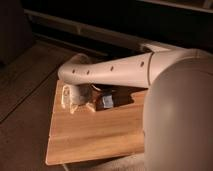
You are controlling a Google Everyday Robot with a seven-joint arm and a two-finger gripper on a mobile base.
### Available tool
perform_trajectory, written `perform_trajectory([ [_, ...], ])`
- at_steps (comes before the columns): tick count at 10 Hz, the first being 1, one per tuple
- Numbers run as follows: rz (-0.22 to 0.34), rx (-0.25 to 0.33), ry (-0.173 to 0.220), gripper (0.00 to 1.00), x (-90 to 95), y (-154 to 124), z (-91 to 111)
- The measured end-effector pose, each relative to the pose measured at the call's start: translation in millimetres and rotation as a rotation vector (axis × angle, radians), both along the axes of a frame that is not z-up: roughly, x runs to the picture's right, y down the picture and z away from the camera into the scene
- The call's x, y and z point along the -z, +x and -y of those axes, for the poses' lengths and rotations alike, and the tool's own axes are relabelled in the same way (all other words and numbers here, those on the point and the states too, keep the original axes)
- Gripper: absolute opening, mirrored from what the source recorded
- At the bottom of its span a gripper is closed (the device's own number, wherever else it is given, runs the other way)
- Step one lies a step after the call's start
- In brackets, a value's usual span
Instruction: Place the ceramic cup over the eraser
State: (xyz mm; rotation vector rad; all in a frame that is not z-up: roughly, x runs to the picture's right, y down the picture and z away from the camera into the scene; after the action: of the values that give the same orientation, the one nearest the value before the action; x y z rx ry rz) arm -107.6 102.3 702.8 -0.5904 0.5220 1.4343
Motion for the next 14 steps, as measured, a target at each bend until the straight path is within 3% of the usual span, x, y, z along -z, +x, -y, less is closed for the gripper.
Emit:
perform_trajectory([
  [10,-0.002,0.002,0.012,0.65,-0.3,0,2],
  [13,-0.011,0.025,0.203,0.65,0.7,7,48],
  [14,0.008,0.058,0.324,0.65,6.2,10,79],
])
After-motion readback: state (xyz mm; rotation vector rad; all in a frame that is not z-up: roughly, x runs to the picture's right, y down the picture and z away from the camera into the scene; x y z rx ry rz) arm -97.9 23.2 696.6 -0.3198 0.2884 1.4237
